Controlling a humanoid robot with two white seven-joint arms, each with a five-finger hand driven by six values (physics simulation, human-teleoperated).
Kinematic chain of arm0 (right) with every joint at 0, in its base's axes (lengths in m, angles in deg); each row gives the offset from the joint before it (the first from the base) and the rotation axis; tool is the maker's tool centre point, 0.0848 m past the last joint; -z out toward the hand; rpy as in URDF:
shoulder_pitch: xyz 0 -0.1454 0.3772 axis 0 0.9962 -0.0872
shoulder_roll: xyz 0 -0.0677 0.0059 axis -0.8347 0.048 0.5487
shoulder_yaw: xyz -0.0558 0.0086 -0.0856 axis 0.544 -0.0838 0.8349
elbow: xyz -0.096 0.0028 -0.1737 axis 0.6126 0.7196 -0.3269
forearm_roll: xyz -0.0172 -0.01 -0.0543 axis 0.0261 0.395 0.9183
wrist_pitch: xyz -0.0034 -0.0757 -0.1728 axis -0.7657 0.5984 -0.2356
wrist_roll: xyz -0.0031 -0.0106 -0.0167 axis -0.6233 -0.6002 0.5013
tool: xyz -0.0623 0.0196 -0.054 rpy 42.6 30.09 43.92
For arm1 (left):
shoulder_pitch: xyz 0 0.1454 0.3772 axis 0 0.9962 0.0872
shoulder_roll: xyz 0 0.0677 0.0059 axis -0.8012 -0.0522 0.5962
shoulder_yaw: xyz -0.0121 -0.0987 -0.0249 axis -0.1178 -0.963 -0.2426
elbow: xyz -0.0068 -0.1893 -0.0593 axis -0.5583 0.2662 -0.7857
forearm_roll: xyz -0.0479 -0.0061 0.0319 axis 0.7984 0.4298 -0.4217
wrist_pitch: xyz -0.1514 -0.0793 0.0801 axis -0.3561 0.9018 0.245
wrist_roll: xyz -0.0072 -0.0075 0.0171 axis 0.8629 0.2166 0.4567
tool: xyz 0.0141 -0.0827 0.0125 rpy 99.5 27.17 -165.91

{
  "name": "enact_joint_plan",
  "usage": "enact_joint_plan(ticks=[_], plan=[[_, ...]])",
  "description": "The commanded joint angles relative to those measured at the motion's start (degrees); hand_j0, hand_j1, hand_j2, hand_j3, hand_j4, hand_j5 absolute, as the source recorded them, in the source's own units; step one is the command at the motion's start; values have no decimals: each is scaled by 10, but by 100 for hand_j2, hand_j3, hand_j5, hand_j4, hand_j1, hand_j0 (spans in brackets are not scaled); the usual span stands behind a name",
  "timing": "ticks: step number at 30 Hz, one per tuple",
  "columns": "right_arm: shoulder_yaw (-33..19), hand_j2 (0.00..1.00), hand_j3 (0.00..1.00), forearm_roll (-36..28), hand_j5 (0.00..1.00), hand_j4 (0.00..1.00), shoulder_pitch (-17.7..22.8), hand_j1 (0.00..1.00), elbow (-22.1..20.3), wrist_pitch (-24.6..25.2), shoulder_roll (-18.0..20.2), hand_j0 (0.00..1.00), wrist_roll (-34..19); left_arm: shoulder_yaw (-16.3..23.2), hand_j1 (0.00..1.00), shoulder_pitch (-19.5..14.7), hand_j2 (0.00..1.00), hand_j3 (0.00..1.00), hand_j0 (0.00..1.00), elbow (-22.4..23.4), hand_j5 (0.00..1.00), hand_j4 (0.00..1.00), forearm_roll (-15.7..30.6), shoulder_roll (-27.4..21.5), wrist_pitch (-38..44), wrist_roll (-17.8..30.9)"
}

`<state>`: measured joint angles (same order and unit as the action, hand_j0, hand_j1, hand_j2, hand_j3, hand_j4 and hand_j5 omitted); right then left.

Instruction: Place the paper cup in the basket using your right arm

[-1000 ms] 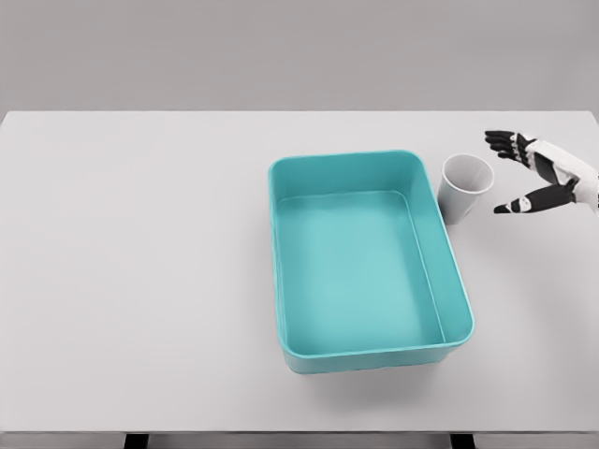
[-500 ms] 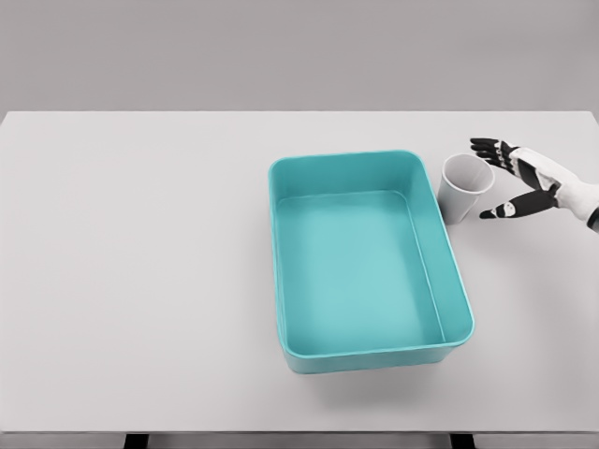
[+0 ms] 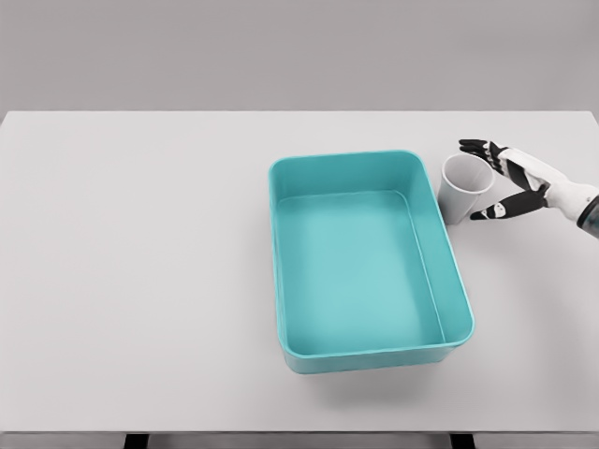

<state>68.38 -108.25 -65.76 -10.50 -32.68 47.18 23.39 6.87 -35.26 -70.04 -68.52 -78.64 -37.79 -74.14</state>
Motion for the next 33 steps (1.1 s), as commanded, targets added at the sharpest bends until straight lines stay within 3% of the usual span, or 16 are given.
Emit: enact_joint_plan(ticks=[1,33], plan=[[0,100,100,-4,100,100,0,100,-2,1,0,100,0,0,100,1,100,100,100,0,100,100,0,0,0,1],[0,100,100,-6,100,100,-2,100,-19,1,-10,100,0,0,100,1,100,100,100,0,100,100,0,0,0,1]])
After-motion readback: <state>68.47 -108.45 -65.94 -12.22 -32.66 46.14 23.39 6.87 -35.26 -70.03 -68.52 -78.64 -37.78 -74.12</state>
